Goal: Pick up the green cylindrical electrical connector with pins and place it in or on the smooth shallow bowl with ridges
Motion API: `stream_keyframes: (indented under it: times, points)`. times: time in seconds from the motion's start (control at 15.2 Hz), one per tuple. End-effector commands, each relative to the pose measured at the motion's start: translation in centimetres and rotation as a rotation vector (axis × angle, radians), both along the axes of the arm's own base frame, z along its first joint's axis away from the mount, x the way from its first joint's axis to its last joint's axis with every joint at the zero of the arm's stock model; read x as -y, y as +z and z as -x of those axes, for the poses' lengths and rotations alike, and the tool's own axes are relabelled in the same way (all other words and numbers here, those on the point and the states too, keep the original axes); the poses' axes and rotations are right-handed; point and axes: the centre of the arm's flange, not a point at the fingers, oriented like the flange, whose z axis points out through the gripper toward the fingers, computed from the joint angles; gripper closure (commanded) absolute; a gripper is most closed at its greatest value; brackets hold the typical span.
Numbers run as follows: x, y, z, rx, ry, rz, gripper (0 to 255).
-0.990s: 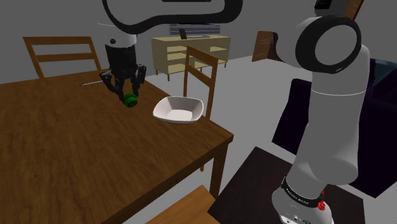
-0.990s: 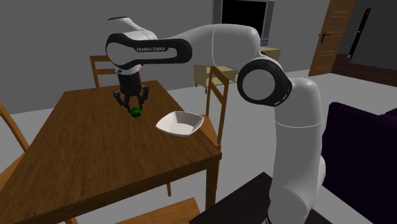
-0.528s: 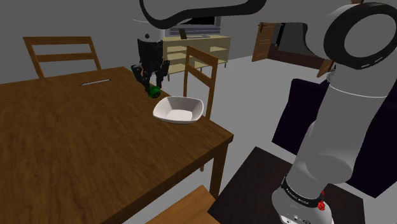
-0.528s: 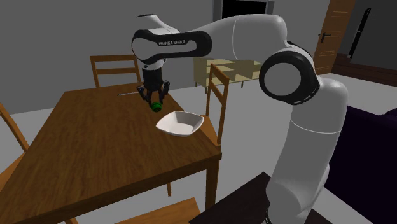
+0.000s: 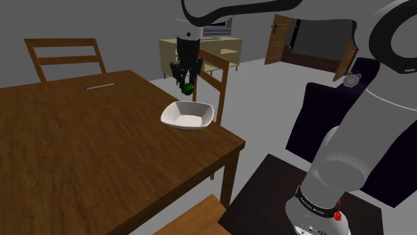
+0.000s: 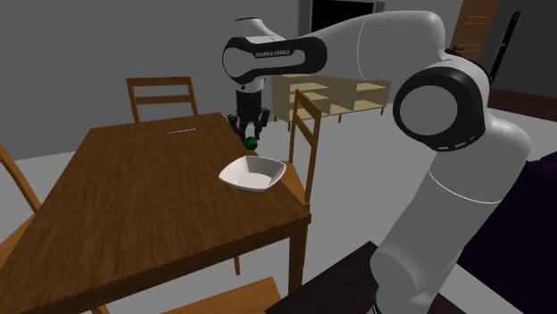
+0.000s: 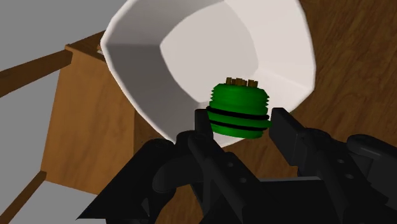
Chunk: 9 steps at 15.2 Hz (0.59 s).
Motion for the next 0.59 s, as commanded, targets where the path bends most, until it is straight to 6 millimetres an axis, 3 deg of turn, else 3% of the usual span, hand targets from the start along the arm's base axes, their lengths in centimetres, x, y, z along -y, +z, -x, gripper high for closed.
stream_keyframes:
  times: [0.0,0.53]
  points:
    - [0.7,-0.7,0.2,0.0,0.002,0.0,255]
    - [0.7,-4.9,0.2,0.0,0.002,0.0,255]
